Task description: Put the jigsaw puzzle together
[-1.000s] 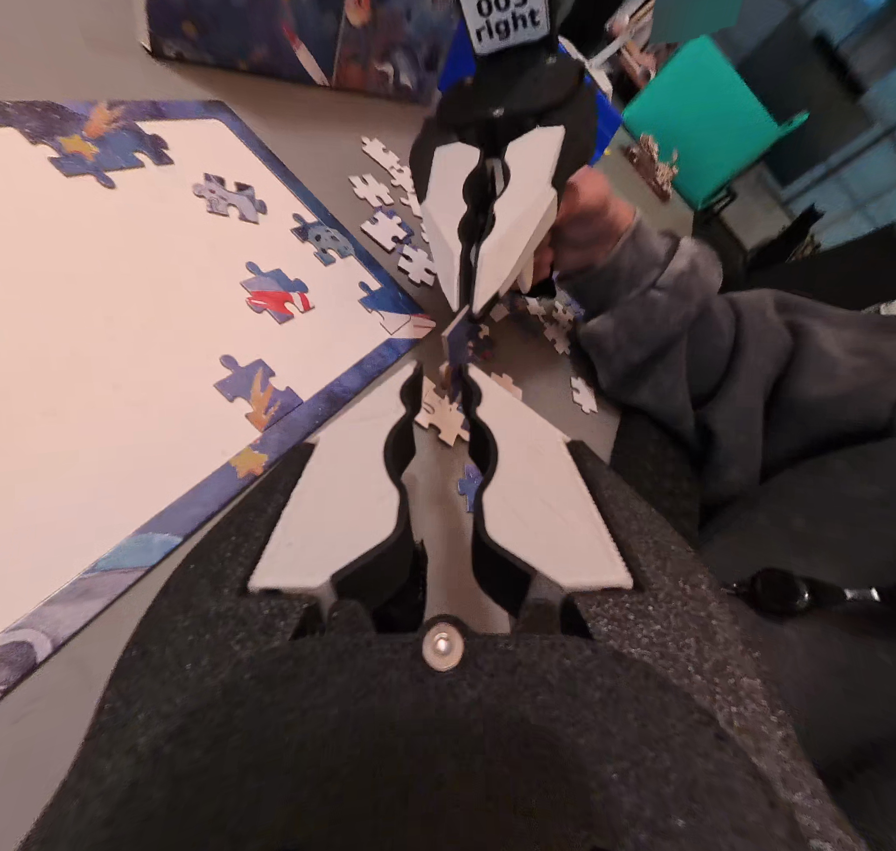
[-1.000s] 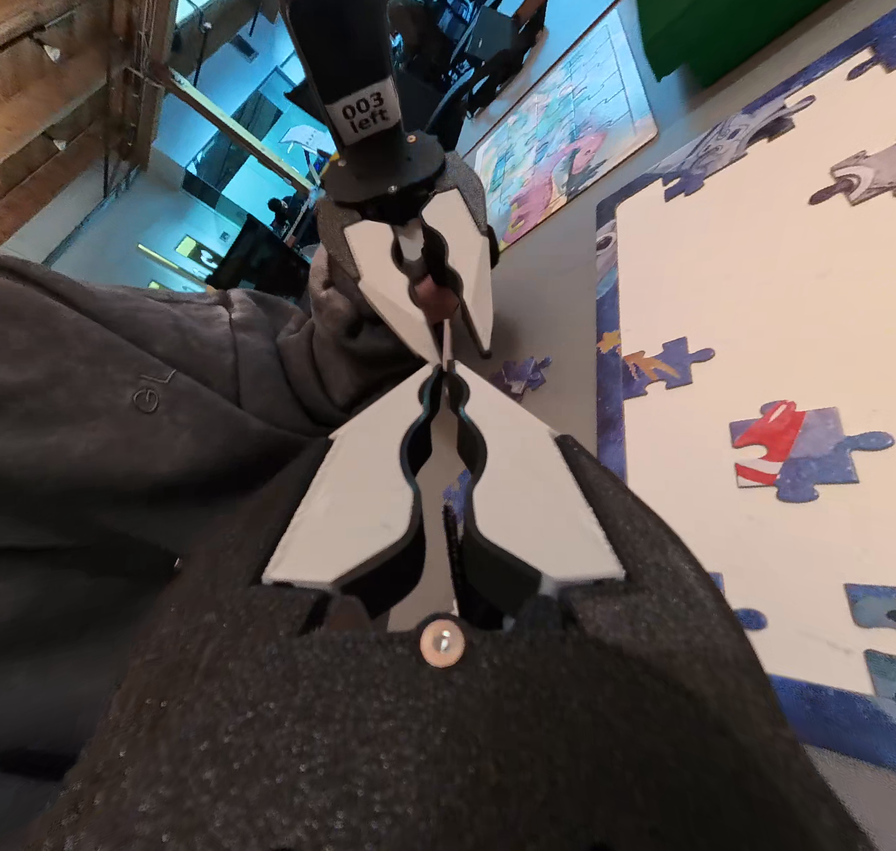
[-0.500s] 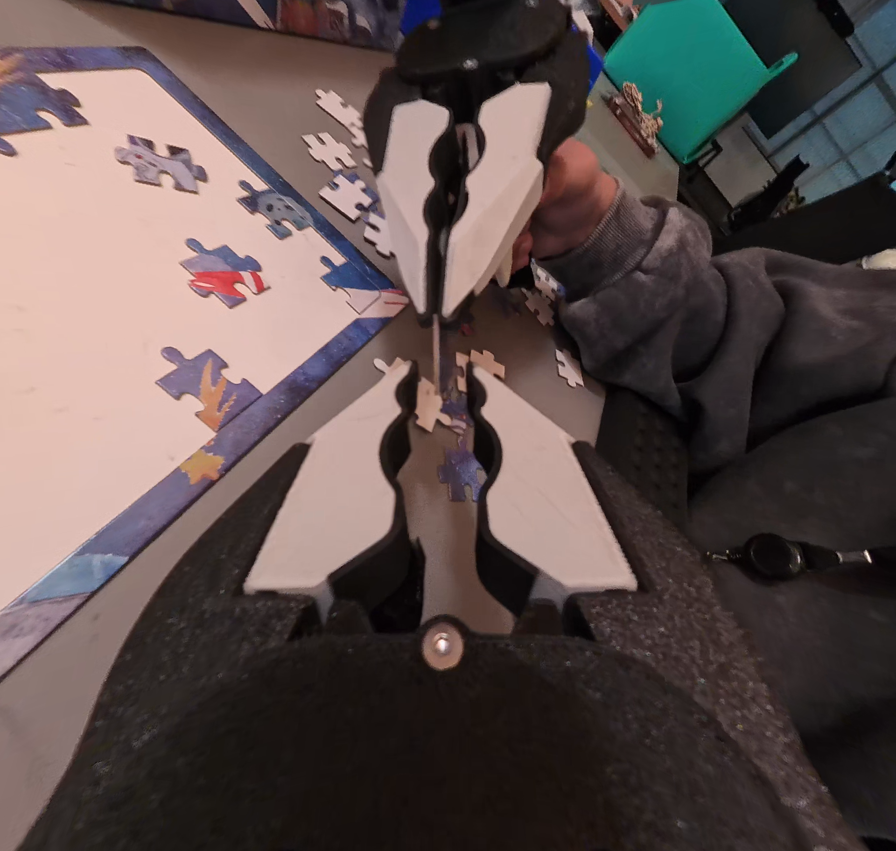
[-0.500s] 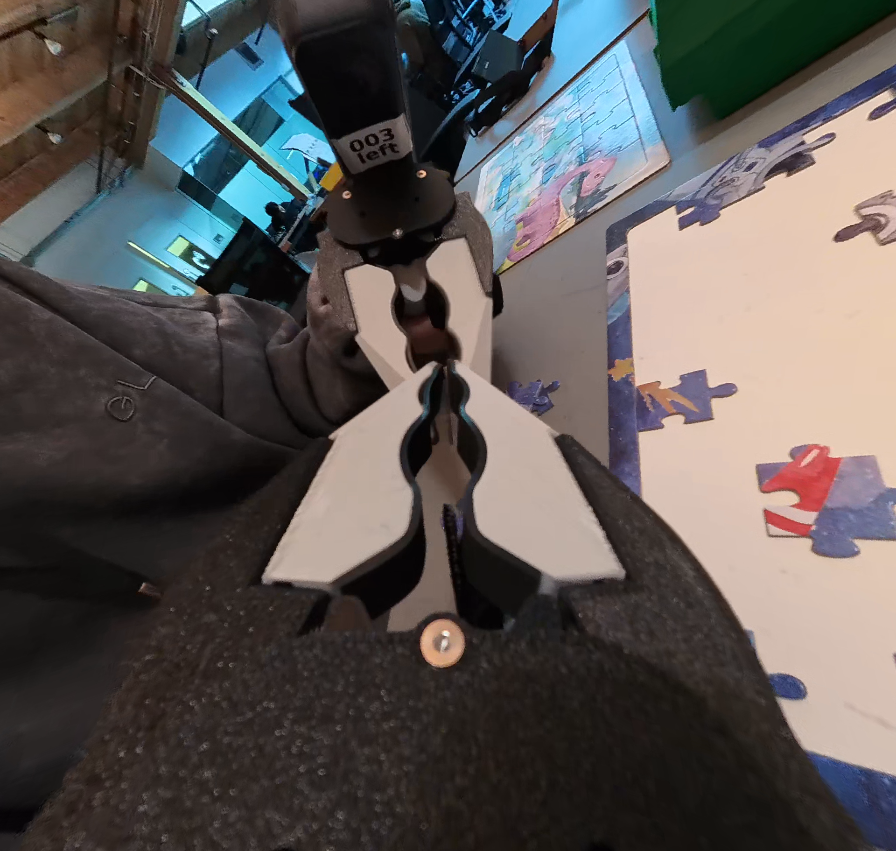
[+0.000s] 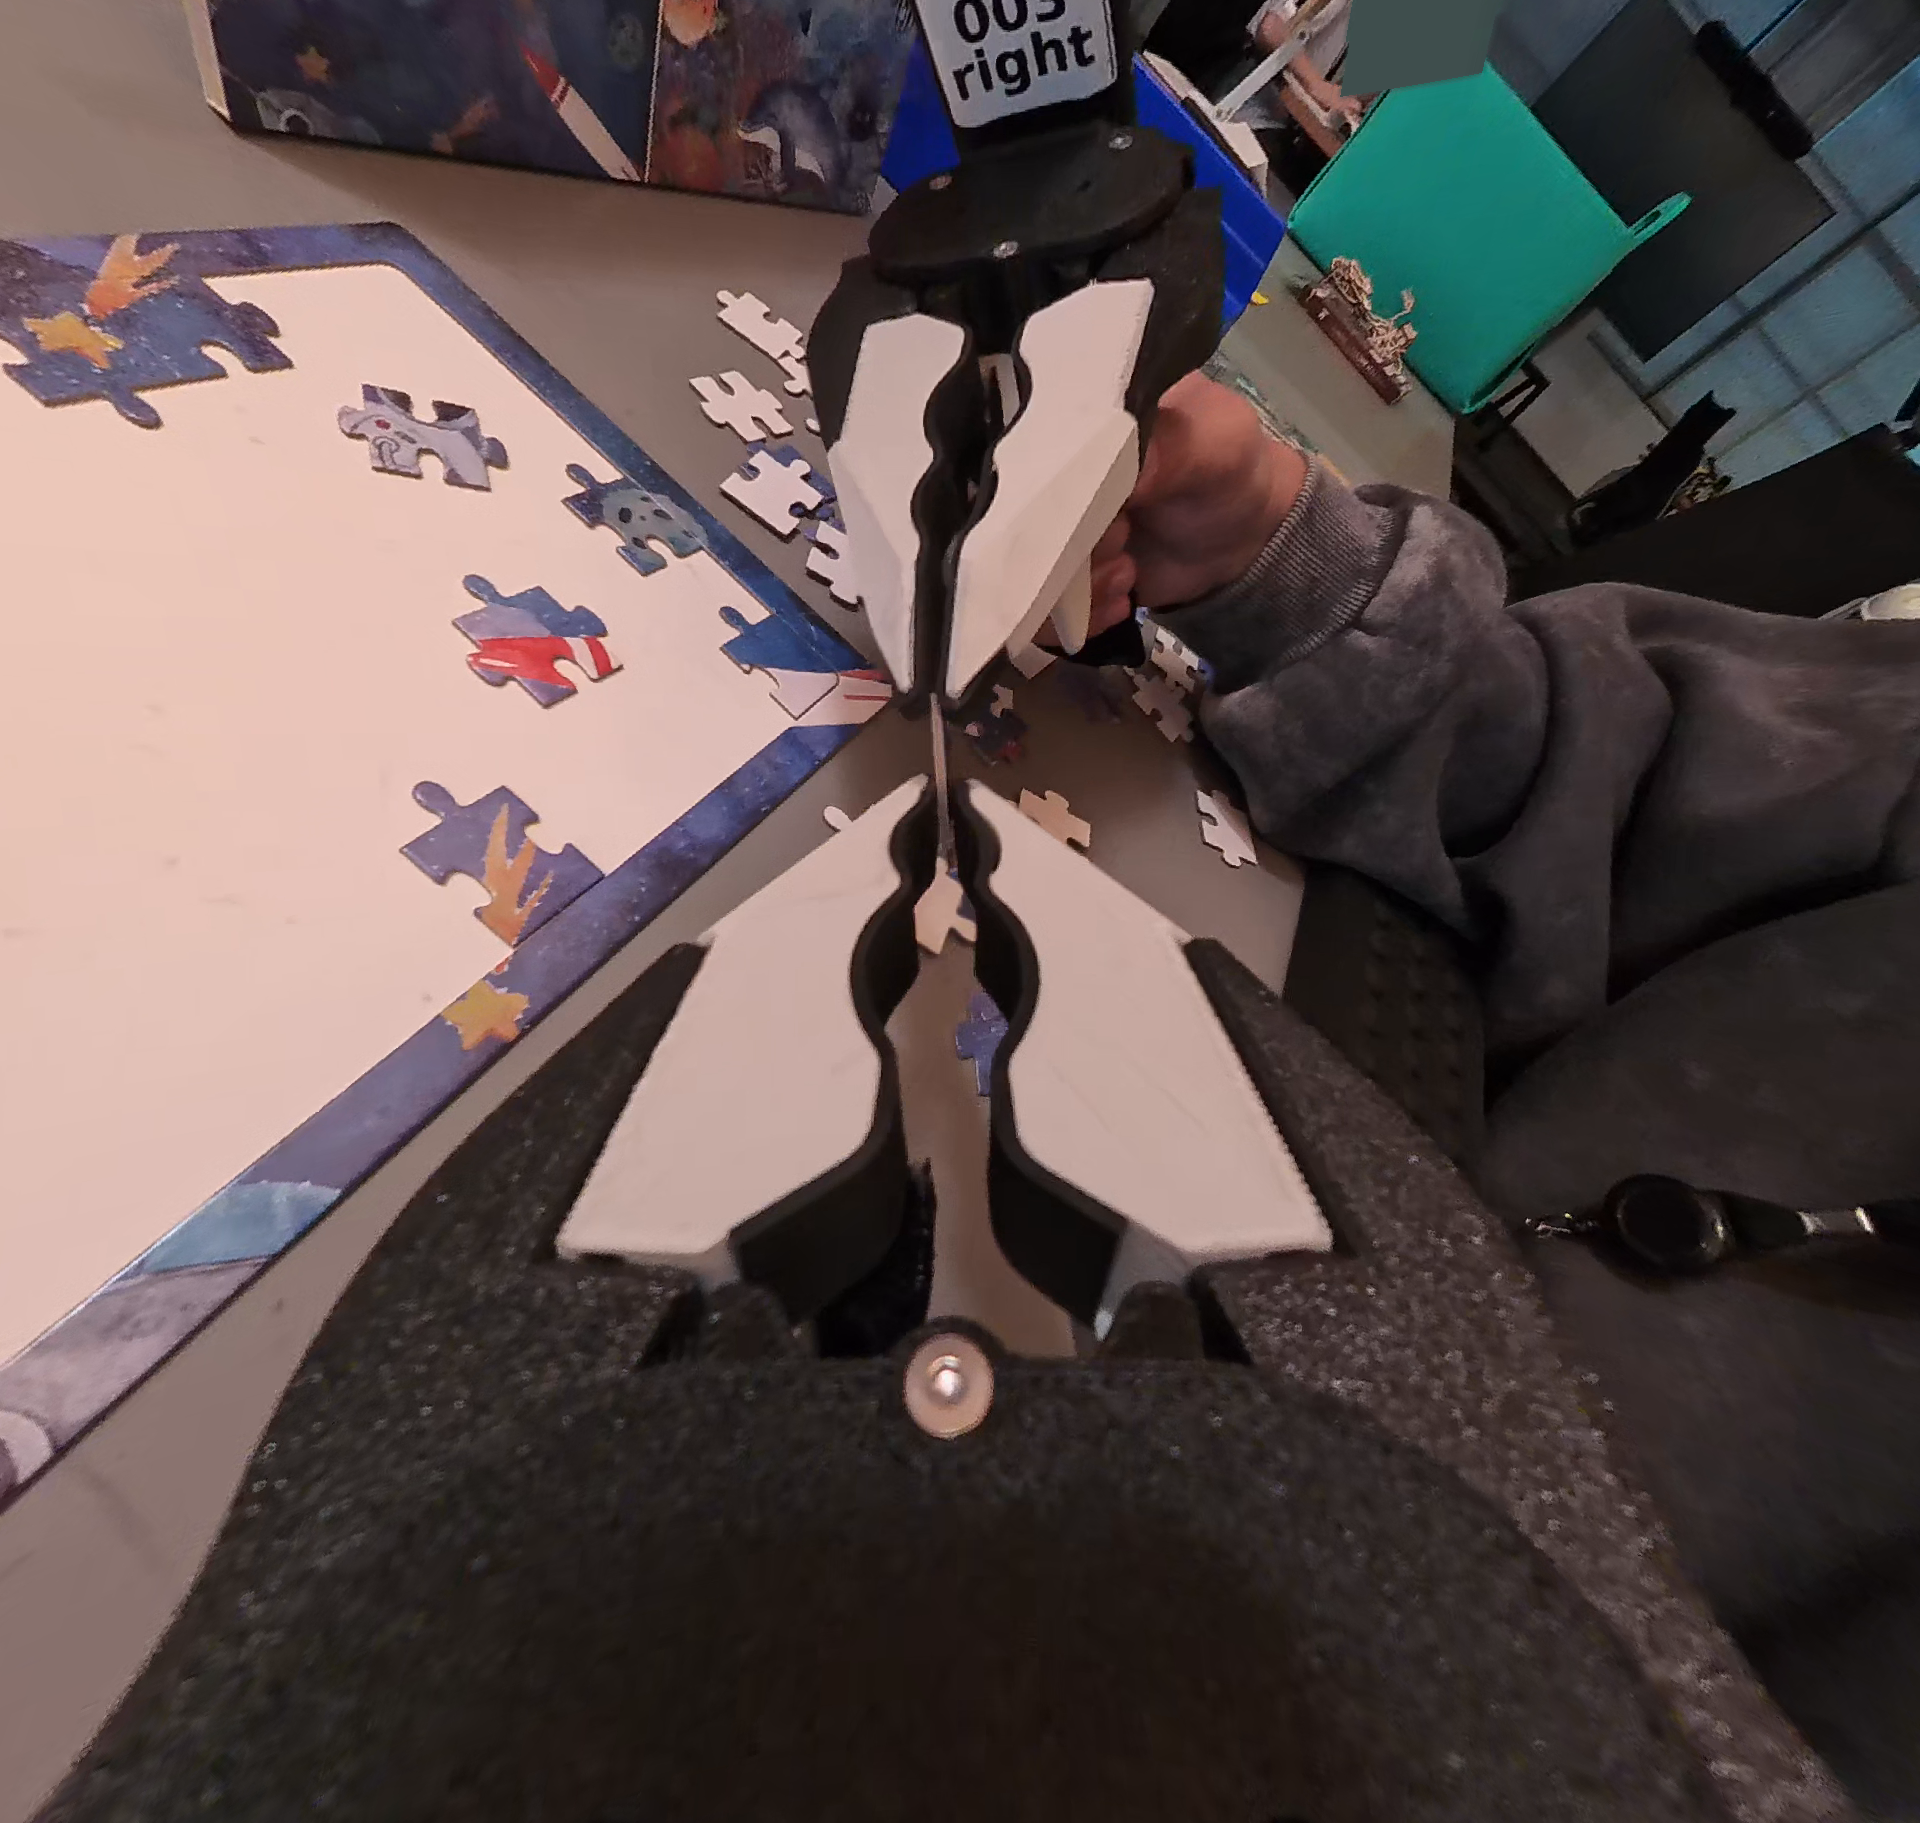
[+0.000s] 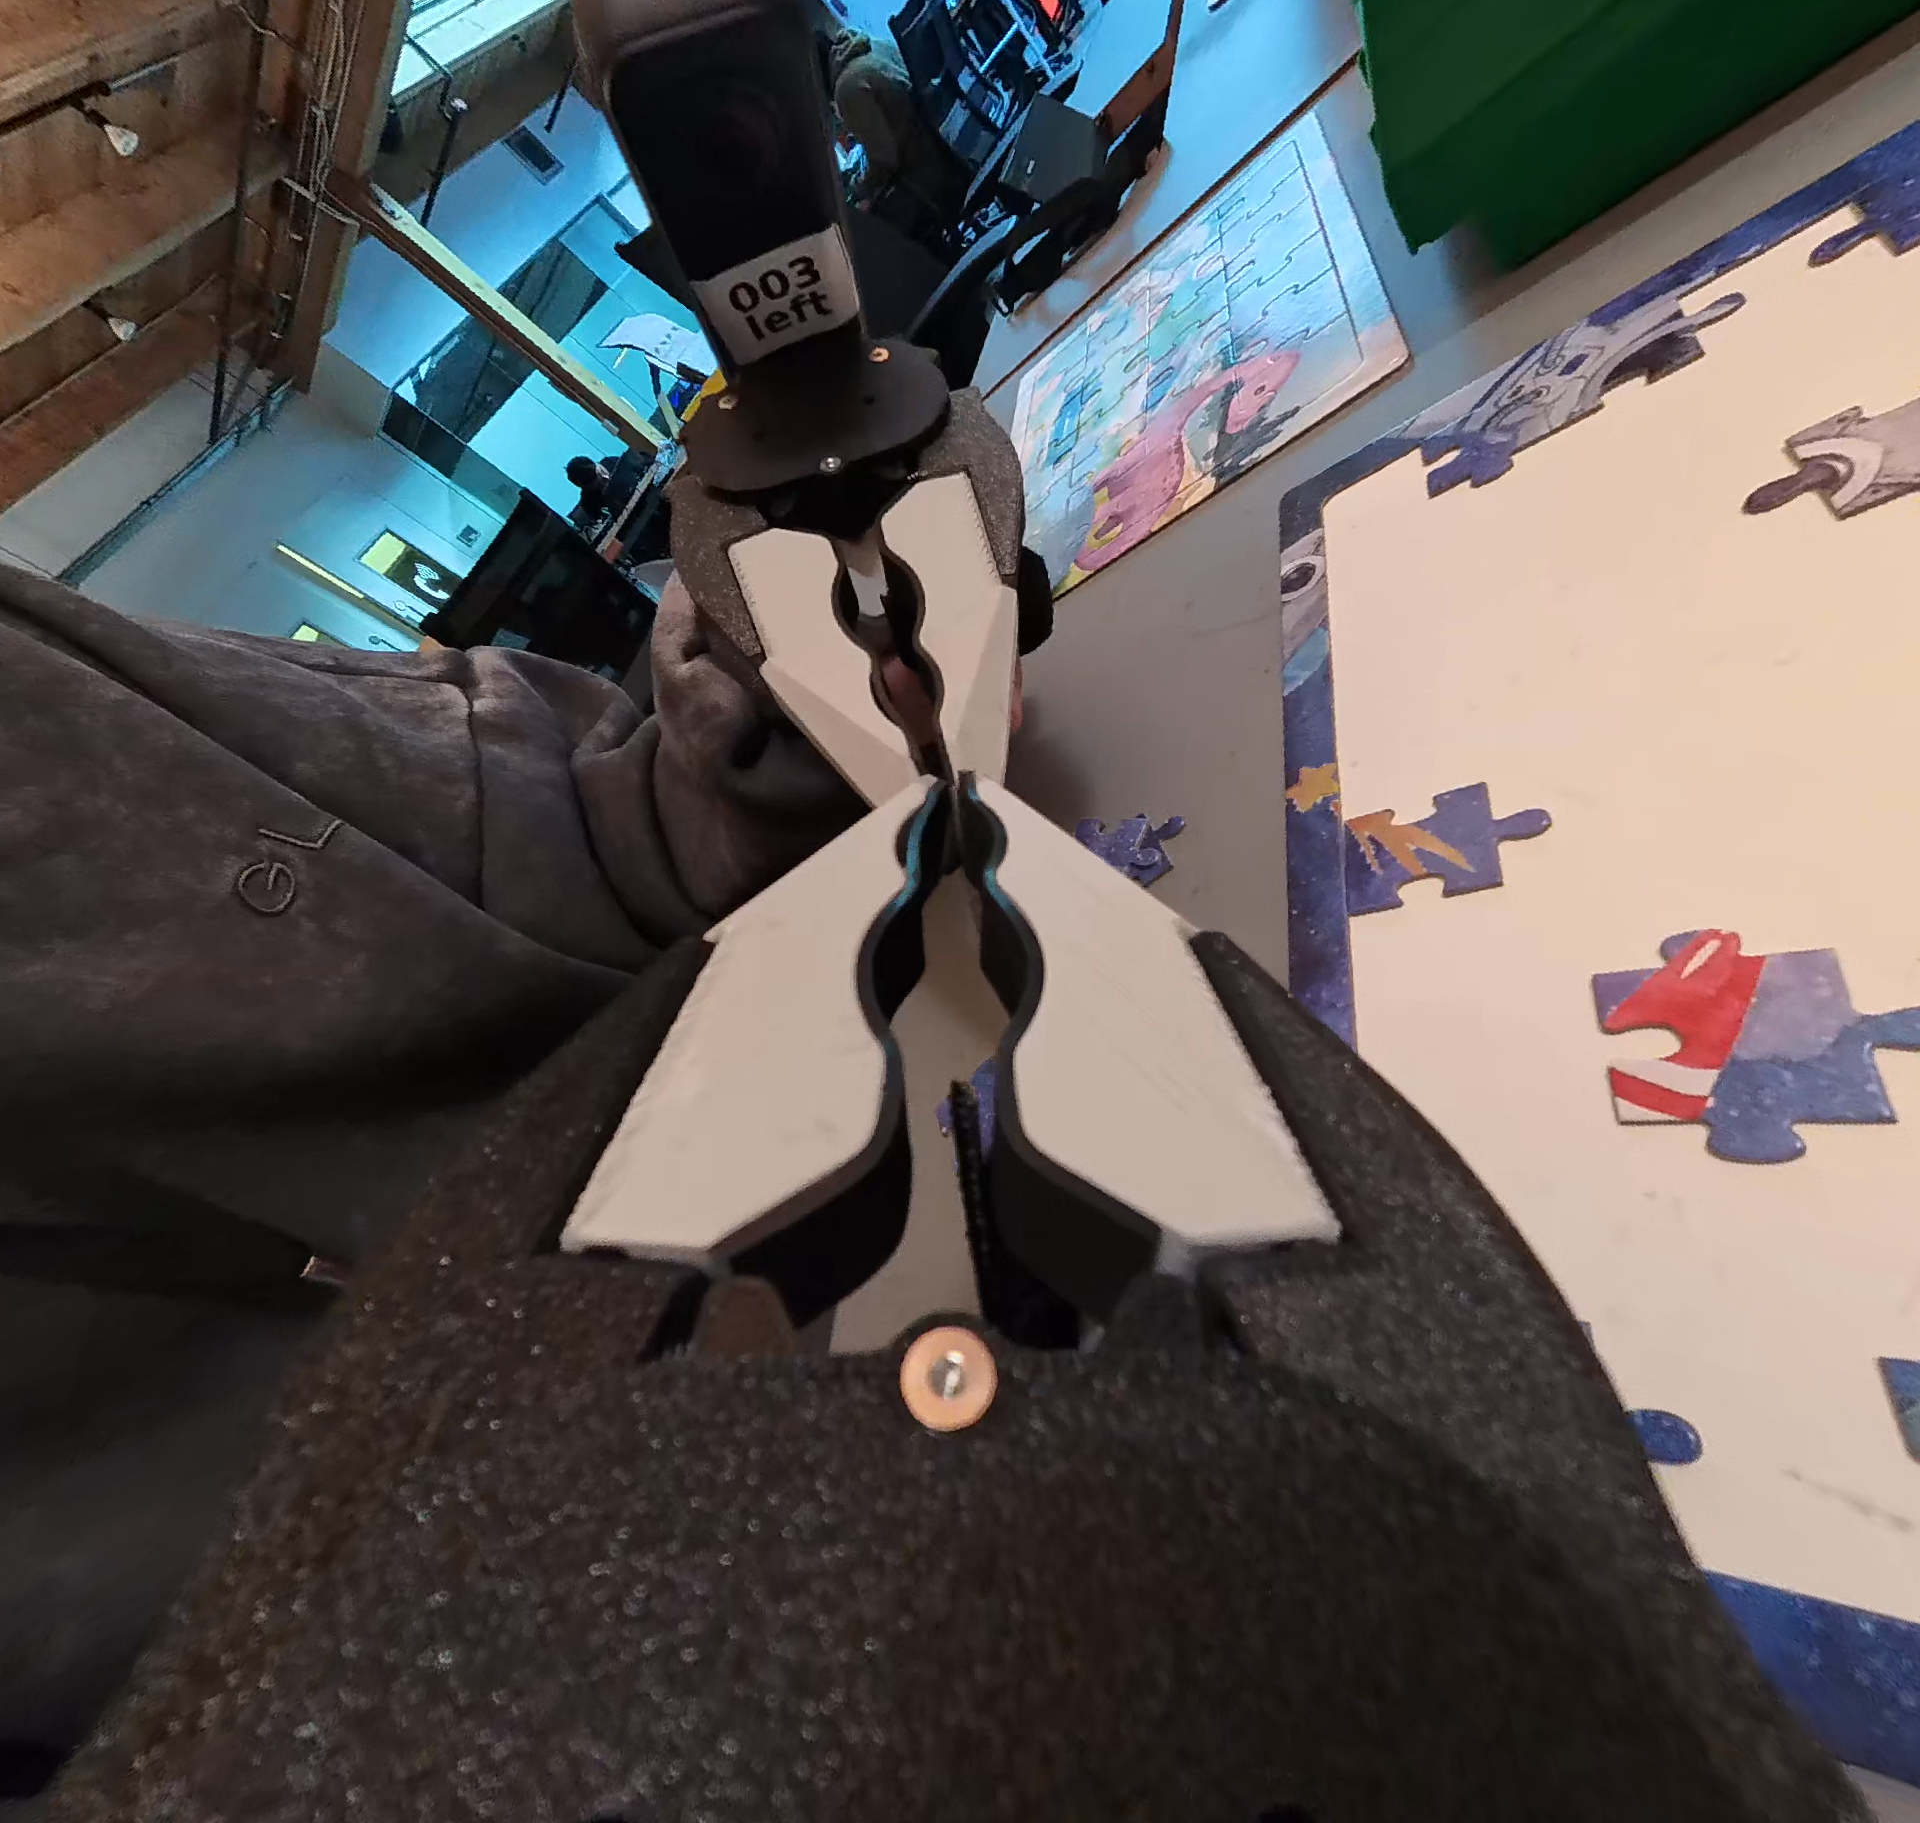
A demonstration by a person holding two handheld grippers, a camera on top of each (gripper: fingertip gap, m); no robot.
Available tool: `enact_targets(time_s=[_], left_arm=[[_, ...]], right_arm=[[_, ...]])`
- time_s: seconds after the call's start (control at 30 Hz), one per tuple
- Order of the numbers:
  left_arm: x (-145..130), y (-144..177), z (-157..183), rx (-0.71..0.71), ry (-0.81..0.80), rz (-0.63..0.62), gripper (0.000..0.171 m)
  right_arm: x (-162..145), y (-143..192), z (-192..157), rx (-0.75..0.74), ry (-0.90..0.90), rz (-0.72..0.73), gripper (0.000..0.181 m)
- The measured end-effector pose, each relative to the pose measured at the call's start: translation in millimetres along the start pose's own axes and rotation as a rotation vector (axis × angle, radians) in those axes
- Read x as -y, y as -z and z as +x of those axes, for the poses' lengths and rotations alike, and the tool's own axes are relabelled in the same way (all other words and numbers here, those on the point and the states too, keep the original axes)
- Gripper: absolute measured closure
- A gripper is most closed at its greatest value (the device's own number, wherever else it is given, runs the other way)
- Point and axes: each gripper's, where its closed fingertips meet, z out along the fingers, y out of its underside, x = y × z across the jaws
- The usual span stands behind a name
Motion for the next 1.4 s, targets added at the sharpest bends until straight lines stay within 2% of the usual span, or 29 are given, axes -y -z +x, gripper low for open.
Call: enact_targets(time_s=[0.23,0.33,0.47,0.6,0.7,0.77,0.93,1.03,1.1,1.17,1.2,1.27,1.33,1.4], left_arm=[[-2.5,-2.2,-3.3,0.022,0.001,-0.015,0.17],[-0.7,1.0,-16.5,0.075,0.045,-0.003,0.17],[8.0,19.6,-60.4,0.262,0.166,0.084,0.17],[25.8,55.9,-94.2,0.418,0.269,0.264,0.17],[34.7,81.5,-108.5,0.484,0.326,0.386,0.17],[32.8,85.5,-112.2,0.478,0.365,0.398,0.17],[22.5,80.5,-117.5,0.501,0.392,0.346,0.17],[17.8,82.7,-116.9,0.524,0.369,0.299,0.17],[1.5,88.5,-114.9,0.57,0.313,0.173,0.17],[-29.5,95.5,-111.1,0.609,0.266,-0.028,0.17],[-41.7,98.6,-107.3,0.598,0.278,-0.086,0.17],[-58.1,95.9,-90.0,0.471,0.35,-0.125,0.17],[-61.8,92.9,-70.9,0.323,0.399,-0.083,0.17],[-71.0,95.5,-70.8,0.305,0.421,-0.074,0.17]], right_arm=[[-0.1,-4.0,1.5,-0.014,0.0,0.003,0.18],[5.5,-0.8,11.7,-0.078,0.023,0.041,0.176],[17.8,17.2,43.6,-0.311,0.086,0.113,0.162],[24.5,47.3,76.6,-0.602,0.138,0.139,0.161],[39.7,102.6,90.5,-0.857,0.22,0.174,0.161],[47.3,139.8,95.4,-0.979,0.23,0.239,0.161],[39.4,141.7,94.9,-0.84,0.081,0.307,0.165],[33.8,130.8,97.3,-0.831,0.091,0.245,0.165],[31.1,120.0,94.4,-0.823,0.137,0.194,0.167],[30.0,110.9,90.8,-0.813,0.168,0.162,0.168],[30.0,107.9,90.0,-0.814,0.18,0.151,0.168],[30.0,102.4,88.6,-0.804,0.194,0.134,0.169],[28.6,99.6,89.3,-0.799,0.193,0.124,0.168],[26.9,98.6,89.9,-0.796,0.188,0.121,0.168]])
